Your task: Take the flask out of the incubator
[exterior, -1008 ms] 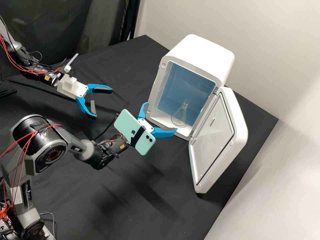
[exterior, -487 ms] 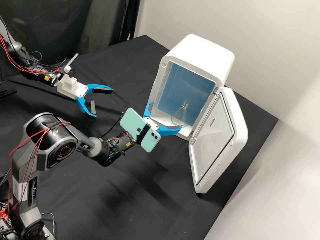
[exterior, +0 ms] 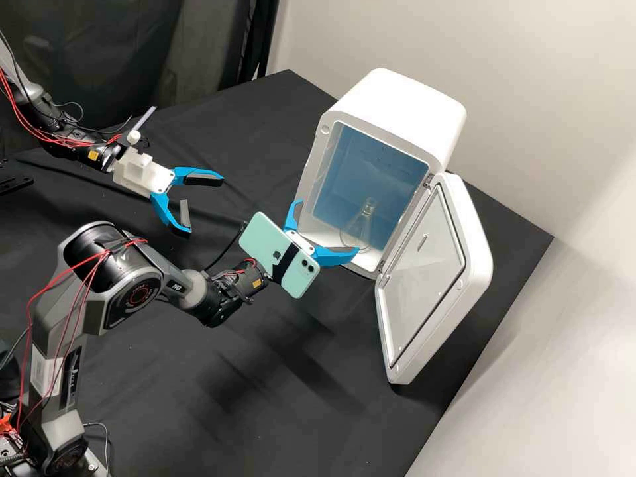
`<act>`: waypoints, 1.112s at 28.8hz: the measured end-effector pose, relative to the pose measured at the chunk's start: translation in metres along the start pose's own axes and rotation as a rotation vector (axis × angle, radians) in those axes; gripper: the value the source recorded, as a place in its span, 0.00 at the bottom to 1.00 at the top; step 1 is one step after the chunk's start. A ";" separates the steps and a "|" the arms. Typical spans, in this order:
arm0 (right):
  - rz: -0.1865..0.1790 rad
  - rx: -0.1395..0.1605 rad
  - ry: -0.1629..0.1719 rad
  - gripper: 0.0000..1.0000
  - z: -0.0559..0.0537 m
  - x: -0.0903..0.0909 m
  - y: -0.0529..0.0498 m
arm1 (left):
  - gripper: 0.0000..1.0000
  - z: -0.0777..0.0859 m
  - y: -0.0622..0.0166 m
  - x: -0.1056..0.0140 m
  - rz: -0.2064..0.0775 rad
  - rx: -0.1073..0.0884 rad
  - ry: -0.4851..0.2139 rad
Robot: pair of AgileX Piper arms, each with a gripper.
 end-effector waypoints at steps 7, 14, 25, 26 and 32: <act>-0.001 -0.009 0.001 1.00 0.000 0.000 -0.001 | 1.00 0.000 0.0000 0.000 0.000 0.000 0.000; -0.008 -0.018 0.007 1.00 -0.003 0.000 -0.003 | 1.00 0.000 0.0000 0.000 0.000 0.000 0.000; -0.013 -0.020 0.002 1.00 -0.001 0.000 -0.004 | 1.00 0.000 0.0028 0.002 0.006 0.003 -0.001; -0.015 -0.020 -0.001 1.00 0.000 0.001 -0.006 | 1.00 0.000 0.0028 0.002 0.006 0.003 -0.001; -0.047 -0.021 -0.021 1.00 0.006 0.004 -0.015 | 1.00 0.000 0.0028 0.002 0.006 0.003 -0.001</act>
